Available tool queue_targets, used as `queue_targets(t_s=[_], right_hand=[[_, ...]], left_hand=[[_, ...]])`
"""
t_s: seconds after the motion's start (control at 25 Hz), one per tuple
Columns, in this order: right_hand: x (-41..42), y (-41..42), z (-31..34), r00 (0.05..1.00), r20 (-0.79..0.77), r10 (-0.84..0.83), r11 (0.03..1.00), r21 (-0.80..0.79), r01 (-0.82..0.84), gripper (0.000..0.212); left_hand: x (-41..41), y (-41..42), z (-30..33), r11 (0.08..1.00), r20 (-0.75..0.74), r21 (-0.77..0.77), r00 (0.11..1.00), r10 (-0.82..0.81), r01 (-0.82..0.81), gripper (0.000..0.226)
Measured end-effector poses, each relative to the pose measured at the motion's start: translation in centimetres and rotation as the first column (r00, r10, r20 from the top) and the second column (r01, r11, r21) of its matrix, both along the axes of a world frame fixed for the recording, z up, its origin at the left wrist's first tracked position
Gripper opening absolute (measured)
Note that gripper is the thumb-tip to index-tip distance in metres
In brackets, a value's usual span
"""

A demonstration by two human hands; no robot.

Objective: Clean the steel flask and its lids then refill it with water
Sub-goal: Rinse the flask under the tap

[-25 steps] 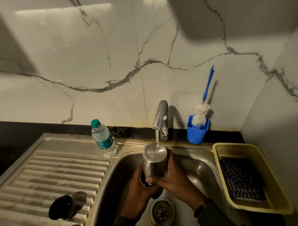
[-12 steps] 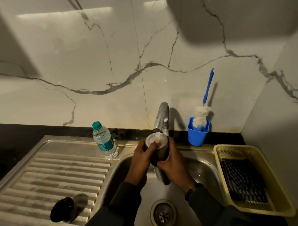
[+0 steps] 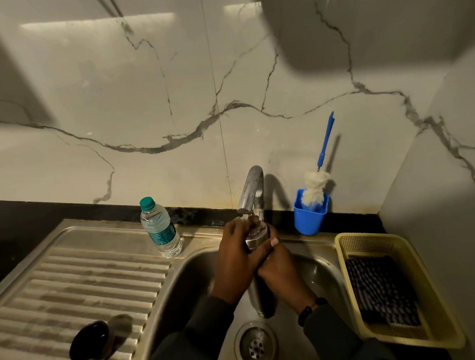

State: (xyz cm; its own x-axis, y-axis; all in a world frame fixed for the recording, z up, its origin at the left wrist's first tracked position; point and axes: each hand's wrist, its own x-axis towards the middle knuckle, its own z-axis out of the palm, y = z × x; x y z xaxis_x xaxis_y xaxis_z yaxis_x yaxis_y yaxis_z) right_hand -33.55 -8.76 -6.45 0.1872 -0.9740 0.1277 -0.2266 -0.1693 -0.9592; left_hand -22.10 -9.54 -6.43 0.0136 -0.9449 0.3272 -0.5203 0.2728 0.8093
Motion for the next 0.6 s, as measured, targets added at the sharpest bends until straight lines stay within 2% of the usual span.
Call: queue_targets(t_s=[0.04,0.08,0.16,0.24,0.32,0.36,0.4,0.44,0.48,0.52,0.6], right_hand=[[0.1,0.1,-0.2,0.999,-0.025,-0.034,0.998,-0.052,0.033,0.030],[0.6,0.5,0.2,0.993,-0.044,-0.113,0.990,-0.087,0.109,0.026],[0.9,0.2,-0.6,0.987,0.032,-0.157,0.983,-0.092,0.159,0.030],[0.9,-0.4,-1.4,0.990,0.096,-0.102,0.994,-0.031,0.105,0.027],[0.3,-1.4,-2.4,0.984,0.061,-0.170,0.985,0.023,0.169,0.030],[-0.1,-1.0,-2.4,0.995,0.016,-0.101,0.995,-0.021,0.101,0.032],[-0.4,-0.6,-2.5,0.997,-0.073,-0.034,0.996,-0.082,0.028,0.043],[-0.6,-0.5,-2.3,0.989,-0.146,0.025,0.994,-0.098,-0.039,0.065],[-0.7,-0.5,-1.7,0.991,-0.131,0.029,0.998,-0.048,-0.035,0.082],[-0.5,-0.6,-0.8,0.995,-0.075,0.060,0.998,0.011,-0.059,0.089],[-0.6,-0.9,0.3,0.983,0.128,0.129,0.986,0.088,-0.141,0.085]], left_hand=[[-0.6,0.3,0.0,0.997,0.120,-0.044,0.991,0.065,-0.060,0.053],[-1.2,0.5,0.1,0.991,0.212,-0.075,0.970,0.121,-0.107,0.051],[-1.8,0.4,0.6,0.983,0.330,-0.130,0.929,0.169,-0.133,0.056],[-1.6,-0.3,1.0,0.986,0.381,-0.153,0.916,0.127,-0.073,0.056],[-1.1,-1.0,1.9,0.997,0.348,-0.073,0.937,0.041,-0.016,0.048],[-0.9,-1.2,2.4,1.000,0.263,-0.003,0.964,0.029,-0.029,0.042],[-0.5,-1.4,2.9,0.994,0.093,0.110,0.995,0.017,-0.027,0.035],[-0.1,-1.4,3.4,0.971,-0.136,0.234,0.991,-0.016,0.048,0.028],[0.5,-1.4,3.5,0.938,-0.359,0.297,0.931,-0.064,0.179,0.023],[1.2,-1.1,3.4,0.919,-0.519,0.273,0.848,-0.108,0.284,0.020],[1.9,-0.2,2.8,0.908,-0.669,0.191,0.726,-0.158,0.374,0.029]])
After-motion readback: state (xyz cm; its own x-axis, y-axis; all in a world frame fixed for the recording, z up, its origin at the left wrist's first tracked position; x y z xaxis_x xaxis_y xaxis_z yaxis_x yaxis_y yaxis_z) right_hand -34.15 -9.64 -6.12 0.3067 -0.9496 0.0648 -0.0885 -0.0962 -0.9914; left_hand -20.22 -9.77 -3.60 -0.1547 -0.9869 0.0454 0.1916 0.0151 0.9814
